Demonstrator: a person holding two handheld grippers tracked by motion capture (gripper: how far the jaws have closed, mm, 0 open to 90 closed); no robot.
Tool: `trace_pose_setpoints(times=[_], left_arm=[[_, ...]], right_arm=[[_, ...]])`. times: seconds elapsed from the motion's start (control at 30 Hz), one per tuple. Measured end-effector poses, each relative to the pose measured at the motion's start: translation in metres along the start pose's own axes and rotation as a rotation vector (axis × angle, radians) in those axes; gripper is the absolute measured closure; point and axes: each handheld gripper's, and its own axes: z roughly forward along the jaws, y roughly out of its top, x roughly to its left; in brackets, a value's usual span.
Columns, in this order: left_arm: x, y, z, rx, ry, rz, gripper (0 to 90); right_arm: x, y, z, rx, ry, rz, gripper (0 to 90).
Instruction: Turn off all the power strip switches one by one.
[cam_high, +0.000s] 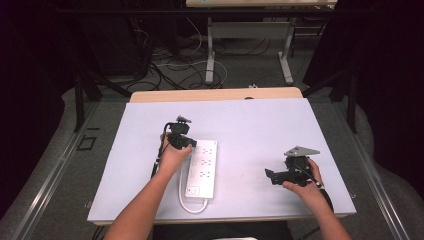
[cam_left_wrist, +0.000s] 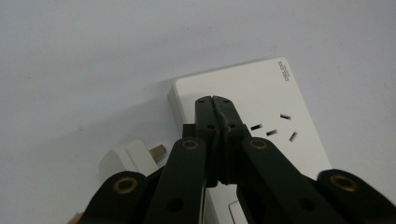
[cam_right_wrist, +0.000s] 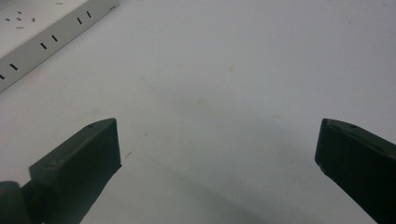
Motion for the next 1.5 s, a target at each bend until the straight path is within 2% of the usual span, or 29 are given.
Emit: trace_pose_setpoints(times=[0.17,0.47,0.93,1.2,1.23,1.5], left_arm=[[0.0,-0.0003,0.0022,-0.005,0.003,-0.01,90.0],[-0.0001,-0.0008,0.004,0.006,0.008,0.002,90.0],[0.0007,-0.0008,0.0043,0.004,0.0,-0.003,90.0],[-0.0003,-0.0009,0.0054,0.004,0.006,-0.002,90.0],[-0.0003,-0.0013,0.0065,0.011,0.013,0.007,90.0],[-0.0011,-0.0017,0.0067,0.004,0.016,0.0,90.0]], right_arm=[[0.0002,-0.0001,0.0005,0.002,0.004,0.0,0.0],[-0.0001,-0.0002,0.0001,0.002,0.002,0.0,0.0],[0.0,-0.0002,0.0006,0.002,0.004,0.0,0.0],[0.0009,0.001,0.0005,-0.001,0.003,0.0,0.0],[0.0011,0.0012,0.001,0.0,0.003,0.0,0.0],[0.0009,0.0016,0.0007,-0.002,0.005,0.0,0.0]])
